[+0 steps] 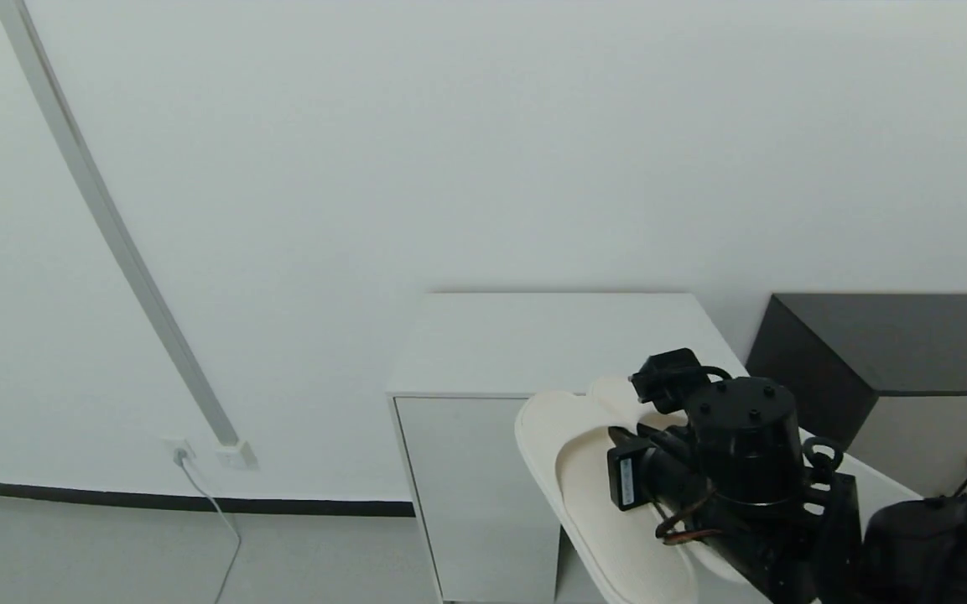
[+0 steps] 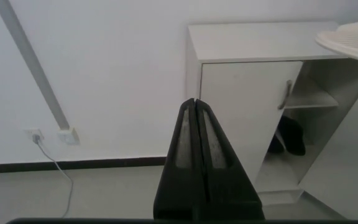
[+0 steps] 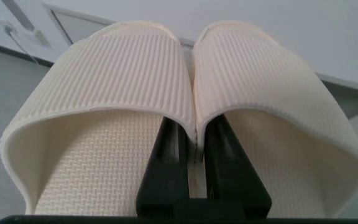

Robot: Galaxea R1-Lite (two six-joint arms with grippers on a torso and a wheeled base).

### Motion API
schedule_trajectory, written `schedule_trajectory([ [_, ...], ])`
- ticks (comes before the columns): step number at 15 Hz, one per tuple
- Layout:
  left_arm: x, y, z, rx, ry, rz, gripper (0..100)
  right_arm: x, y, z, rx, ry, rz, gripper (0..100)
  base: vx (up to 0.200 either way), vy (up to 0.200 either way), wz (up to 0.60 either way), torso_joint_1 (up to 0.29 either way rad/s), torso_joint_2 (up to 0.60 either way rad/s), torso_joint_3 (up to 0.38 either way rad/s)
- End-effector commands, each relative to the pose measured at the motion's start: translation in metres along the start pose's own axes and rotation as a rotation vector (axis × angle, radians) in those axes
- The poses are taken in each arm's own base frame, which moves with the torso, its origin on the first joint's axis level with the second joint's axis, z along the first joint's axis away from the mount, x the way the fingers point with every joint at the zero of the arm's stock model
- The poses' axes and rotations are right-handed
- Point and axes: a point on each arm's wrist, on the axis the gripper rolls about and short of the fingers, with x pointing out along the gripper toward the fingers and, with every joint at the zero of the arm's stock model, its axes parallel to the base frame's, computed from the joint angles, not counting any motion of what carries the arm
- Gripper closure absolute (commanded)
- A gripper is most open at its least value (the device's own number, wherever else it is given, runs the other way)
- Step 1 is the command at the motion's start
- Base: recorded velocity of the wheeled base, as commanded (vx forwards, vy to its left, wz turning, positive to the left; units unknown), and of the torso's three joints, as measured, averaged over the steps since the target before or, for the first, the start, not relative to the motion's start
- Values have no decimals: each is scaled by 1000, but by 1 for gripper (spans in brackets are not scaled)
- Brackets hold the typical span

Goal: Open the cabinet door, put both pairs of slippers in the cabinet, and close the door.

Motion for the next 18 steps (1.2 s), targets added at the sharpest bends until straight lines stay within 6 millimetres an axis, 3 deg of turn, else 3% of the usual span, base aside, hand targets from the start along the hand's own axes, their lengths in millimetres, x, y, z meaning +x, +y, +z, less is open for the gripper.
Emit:
schedule_trajectory([
  [1,0,0,0,0,2,0,100,-18,-5,8,18,-32,17,100,0,-200,0,7,-2,-2],
  [6,0,0,0,0,2,0,100,-15,2,5,5,-20,34,100,0,-200,0,1,4,2],
  [18,0,0,0,-2,2,0,100,-14,5,-2,-10,0,39,100,0,0,0,0,0,0],
])
